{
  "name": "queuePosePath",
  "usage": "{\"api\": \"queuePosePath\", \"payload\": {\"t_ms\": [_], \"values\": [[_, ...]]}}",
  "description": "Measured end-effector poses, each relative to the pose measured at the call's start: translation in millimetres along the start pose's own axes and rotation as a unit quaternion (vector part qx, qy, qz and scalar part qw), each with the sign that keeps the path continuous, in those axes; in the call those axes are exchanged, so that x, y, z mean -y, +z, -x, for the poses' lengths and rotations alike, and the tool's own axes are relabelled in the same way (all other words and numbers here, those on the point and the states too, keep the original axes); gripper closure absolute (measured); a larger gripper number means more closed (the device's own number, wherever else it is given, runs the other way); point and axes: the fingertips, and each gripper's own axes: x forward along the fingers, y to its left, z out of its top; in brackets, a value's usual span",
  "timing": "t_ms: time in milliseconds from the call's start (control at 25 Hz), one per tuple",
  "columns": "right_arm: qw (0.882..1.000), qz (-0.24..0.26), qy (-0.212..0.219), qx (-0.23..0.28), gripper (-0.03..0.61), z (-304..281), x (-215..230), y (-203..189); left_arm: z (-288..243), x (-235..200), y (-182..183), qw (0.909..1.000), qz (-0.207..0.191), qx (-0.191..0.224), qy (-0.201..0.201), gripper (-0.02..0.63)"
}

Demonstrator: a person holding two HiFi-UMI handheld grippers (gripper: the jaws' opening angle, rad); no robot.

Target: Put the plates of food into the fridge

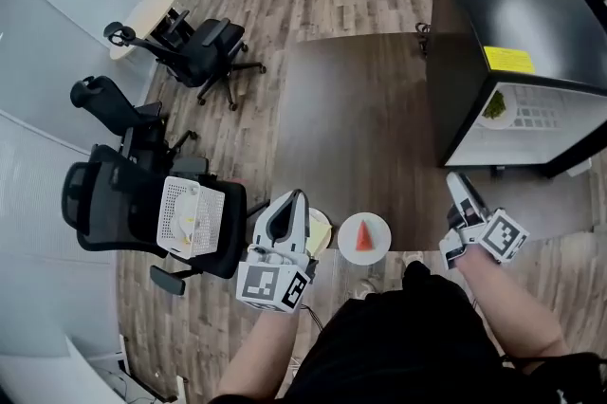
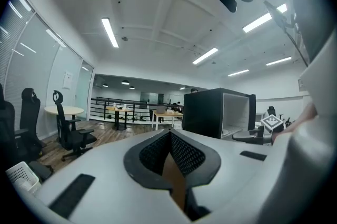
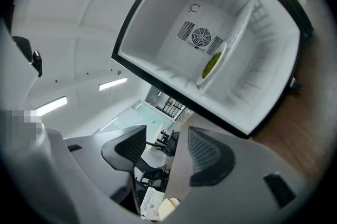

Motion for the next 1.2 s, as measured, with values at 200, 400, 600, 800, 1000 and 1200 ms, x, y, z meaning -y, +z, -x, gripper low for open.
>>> {"api": "queuePosePath", "payload": {"t_ms": [200,400,600,800,1000,1200], "values": [[0.999,-0.038,-0.004,-0.028,0.321,4.5,6.0,-46.8,21.4,-11.3,-8.8,0.9999,0.005,-0.007,0.008,0.611],[0.996,-0.063,-0.007,-0.068,0.321,14.1,6.8,-99.4,35.3,-20.0,-20.1,0.9999,0.002,-0.014,0.006,0.609],[0.990,-0.088,-0.028,-0.107,0.321,30.9,19.1,-145.0,45.4,-21.8,-39.6,0.9997,0.008,-0.024,0.006,0.610],[0.980,-0.084,-0.091,-0.157,0.321,53.7,47.7,-184.2,55.5,-25.9,-61.5,0.9992,0.017,-0.036,0.007,0.609],[0.978,-0.124,-0.043,-0.160,0.321,45.7,41.0,-211.2,69.5,-27.5,-85.3,0.9982,0.019,-0.057,0.006,0.609],[0.974,-0.114,-0.073,-0.182,0.321,52.5,57.3,-234.0,83.9,-37.9,-99.8,0.9976,0.007,-0.069,0.009,0.610]]}}
